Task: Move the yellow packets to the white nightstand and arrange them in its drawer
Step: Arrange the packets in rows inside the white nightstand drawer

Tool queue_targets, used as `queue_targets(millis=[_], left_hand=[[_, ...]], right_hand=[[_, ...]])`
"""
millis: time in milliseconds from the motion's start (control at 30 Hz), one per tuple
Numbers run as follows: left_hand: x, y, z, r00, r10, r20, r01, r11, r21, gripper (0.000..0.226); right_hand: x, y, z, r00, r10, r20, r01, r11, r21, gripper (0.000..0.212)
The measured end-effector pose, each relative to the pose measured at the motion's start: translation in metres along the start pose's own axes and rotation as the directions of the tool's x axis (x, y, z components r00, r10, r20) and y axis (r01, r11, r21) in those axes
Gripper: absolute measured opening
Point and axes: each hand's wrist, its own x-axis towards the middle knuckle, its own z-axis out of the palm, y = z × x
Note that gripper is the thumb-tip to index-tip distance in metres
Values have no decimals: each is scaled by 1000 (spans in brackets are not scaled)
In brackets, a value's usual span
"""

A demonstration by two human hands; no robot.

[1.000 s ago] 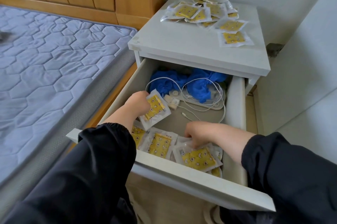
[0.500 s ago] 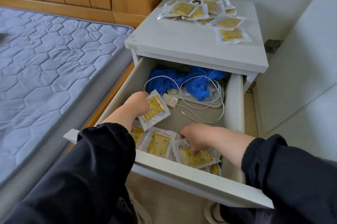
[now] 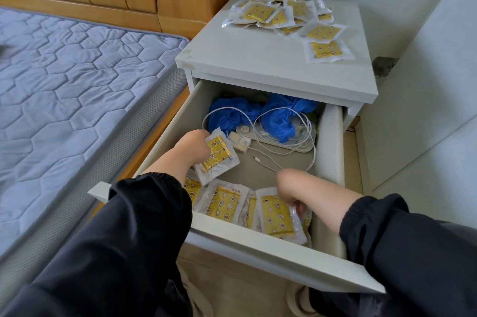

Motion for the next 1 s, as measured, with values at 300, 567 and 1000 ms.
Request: queue_targets(millis=[300,567,1000], left_hand=[[-1,0,1,1000,20,9,-20,1000,11,54],[-1,1,1,1000,20,17,-20,1000,6,53],[-8,7,-3,999,12,53,-10,999,-45,53]], right_hand=[[3,7,11,877,-341,-338,221,912,-346,87],[5,-5,19,787,-594,-167,347,650,-676,69],[7,6,43,766,-638,-74,369,532,-762,38]])
